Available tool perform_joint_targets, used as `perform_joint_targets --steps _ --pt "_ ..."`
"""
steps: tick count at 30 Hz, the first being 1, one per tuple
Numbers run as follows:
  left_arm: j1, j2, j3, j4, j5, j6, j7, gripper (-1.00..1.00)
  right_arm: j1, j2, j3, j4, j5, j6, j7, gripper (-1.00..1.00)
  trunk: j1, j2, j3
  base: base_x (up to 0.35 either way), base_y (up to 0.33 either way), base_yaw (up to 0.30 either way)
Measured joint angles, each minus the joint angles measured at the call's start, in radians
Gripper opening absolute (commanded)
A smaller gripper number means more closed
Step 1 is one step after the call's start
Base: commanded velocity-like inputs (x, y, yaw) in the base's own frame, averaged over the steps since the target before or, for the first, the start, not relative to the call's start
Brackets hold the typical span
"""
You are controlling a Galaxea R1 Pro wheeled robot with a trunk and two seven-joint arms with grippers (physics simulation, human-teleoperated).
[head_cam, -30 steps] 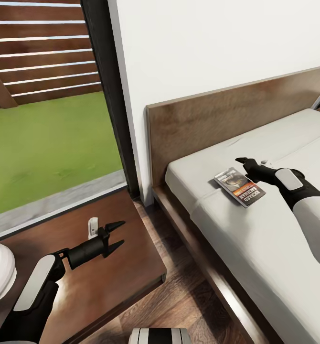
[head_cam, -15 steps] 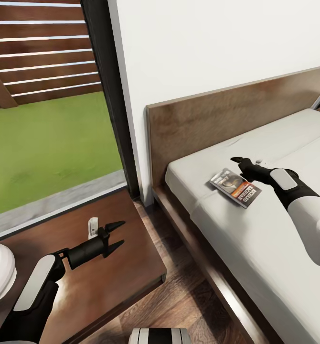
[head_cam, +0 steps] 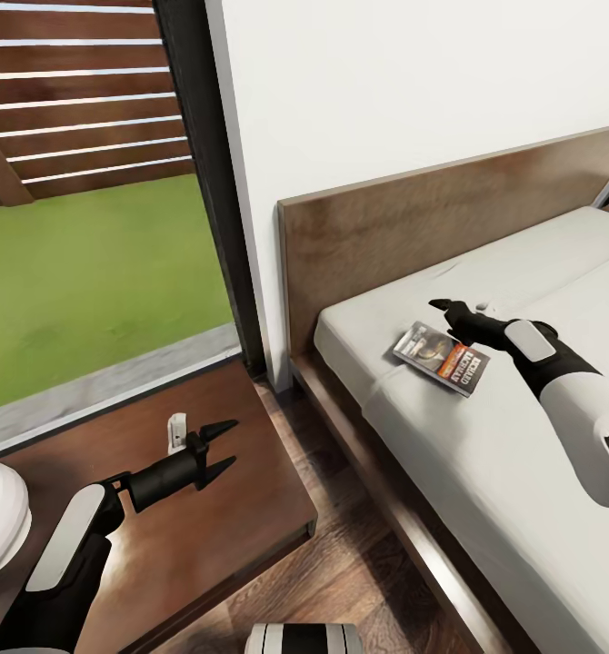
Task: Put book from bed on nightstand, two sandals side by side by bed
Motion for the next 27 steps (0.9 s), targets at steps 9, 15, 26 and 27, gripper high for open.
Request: perform_joint_targets --steps 9,15,26,27 --pt "0.000 0.000 -0.001 0.000 0.000 0.000 0.000 1.00 0.000 0.007 0.010 0.000 0.000 0.001 0.004 1.00 0.000 0.000 0.000 0.000 0.000 0.000" --pt "0.000 0.000 -0.001 0.000 0.000 0.000 0.000 1.00 0.000 0.019 0.010 0.000 -0.002 0.000 0.005 1.00 0.000 0.000 0.000 0.000 0.000 0.000" --pt "0.000 -0.001 -0.001 -0.001 0.000 0.000 0.000 1.00 -0.001 0.033 0.010 -0.001 -0.004 0.000 0.006 1.00 0.000 0.000 0.000 0.000 0.000 0.000" --pt "0.000 -0.001 -0.001 -0.001 0.000 0.000 0.000 1.00 -0.001 0.035 0.010 -0.001 -0.004 0.000 0.006 1.00 0.000 0.000 0.000 0.000 0.000 0.000"
